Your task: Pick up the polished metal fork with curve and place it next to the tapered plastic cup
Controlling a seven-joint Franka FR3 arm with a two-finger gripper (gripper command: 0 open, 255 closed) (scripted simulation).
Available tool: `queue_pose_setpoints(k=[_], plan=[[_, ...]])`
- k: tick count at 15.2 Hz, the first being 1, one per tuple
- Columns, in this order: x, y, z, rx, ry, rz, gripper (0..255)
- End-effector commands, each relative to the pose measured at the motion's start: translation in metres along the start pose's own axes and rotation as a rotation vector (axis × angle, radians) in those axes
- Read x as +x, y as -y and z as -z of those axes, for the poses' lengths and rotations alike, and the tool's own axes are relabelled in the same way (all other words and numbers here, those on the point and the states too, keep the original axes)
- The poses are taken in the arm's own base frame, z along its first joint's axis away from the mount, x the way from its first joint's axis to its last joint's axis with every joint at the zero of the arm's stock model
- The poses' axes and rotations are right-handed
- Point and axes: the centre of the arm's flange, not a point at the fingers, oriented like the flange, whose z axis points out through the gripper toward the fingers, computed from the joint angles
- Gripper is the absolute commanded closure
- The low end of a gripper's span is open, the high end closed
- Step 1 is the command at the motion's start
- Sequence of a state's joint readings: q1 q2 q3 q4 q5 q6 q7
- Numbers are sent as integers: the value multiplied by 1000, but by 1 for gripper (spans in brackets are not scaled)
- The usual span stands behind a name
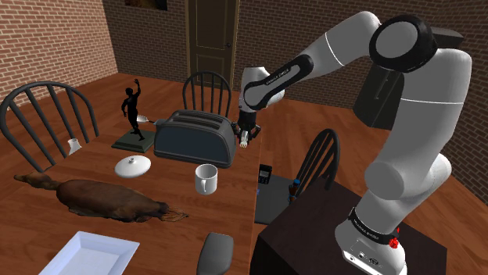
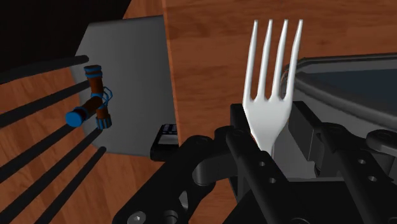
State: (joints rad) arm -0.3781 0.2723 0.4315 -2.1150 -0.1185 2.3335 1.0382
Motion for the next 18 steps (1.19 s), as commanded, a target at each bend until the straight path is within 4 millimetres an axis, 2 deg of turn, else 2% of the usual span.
queue_pose_setpoints(k=[1,13,18], plan=[[24,-8,1,0,0,2,255],[174,-65,7,0,0,2,255],[175,-65,-20,0,0,2,255]])
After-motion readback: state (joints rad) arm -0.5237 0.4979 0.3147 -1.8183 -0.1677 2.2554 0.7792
